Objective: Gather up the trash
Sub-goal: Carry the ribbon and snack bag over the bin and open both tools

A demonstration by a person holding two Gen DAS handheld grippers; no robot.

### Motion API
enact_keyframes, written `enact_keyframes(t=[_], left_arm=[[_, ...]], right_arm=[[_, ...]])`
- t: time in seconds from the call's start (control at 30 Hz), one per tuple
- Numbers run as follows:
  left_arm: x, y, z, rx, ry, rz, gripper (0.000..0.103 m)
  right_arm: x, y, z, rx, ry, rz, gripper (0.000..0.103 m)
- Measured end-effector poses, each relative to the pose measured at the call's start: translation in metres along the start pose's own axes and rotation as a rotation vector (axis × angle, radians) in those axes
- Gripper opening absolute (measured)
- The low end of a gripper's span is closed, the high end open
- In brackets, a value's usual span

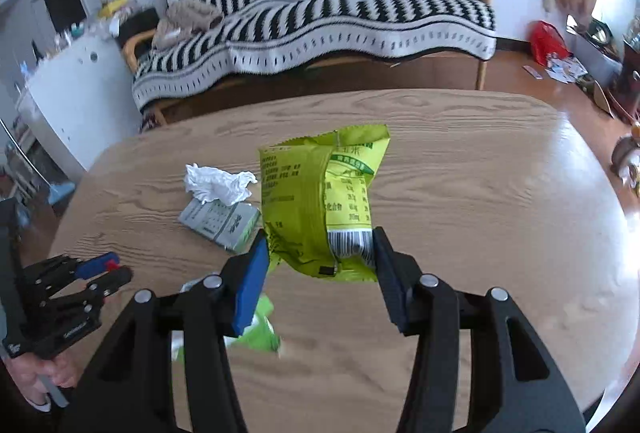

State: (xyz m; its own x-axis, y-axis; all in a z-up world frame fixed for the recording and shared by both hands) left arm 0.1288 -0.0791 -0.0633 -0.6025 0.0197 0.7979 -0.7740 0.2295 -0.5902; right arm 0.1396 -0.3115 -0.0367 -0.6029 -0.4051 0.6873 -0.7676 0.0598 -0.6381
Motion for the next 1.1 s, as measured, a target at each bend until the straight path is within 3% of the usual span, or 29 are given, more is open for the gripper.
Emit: enact_keyframes(t=[0.17, 0.33, 0.53, 0.63, 0.8, 0.9, 0.97, 1.1], left_arm=[[0.052, -0.020, 0.091, -0.075, 0.103, 0.083, 0.033], [0.093, -0.027, 0.212, -0.155, 0.253, 0.101, 0.033], [0.135, 0.003, 0.391, -0.325, 0.417, 0.079, 0.033], [0.141, 0.029, 0.465, -0.399, 0.449, 0.044, 0.033], [0.133, 0.078, 0.559, -0.482, 0.479, -0.049, 0.033], [0.120, 0.104, 0.594, -0.514, 0.506, -0.100, 0.033], [0.107, 0.113, 0.613, -0.518, 0.544, -0.130, 0.033], [0.089, 0.127, 0.622, -0.518, 0.544, -0.169, 0.033]], right_arm=[[0.093, 0.035, 0.044, -0.050, 0.064, 0.060, 0.051], [0.202, 0.088, 0.128, -0.164, 0.194, 0.106, 0.051], [0.317, 0.166, 0.233, -0.309, 0.377, 0.148, 0.051], [0.358, 0.211, 0.276, -0.397, 0.438, 0.151, 0.051], [0.393, 0.265, 0.322, -0.498, 0.479, 0.160, 0.052], [0.399, 0.287, 0.342, -0.544, 0.481, 0.157, 0.052], [0.399, 0.300, 0.353, -0.565, 0.476, 0.154, 0.052], [0.387, 0.319, 0.370, -0.602, 0.461, 0.139, 0.052]])
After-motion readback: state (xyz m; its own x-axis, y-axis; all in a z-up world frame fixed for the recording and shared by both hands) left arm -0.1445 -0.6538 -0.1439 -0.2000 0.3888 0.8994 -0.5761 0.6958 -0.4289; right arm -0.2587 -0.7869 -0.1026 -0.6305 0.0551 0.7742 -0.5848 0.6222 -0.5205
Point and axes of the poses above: each gripper's, at about its wrist camera, not at the fingertips, and x roughly against the way its jaws point, z to its right, y to its underside, the point moved 9 cm from there along -x, roughly the way its jaws point, and after that the axes turned 13 degrees about -y, right-handed, at the moved point
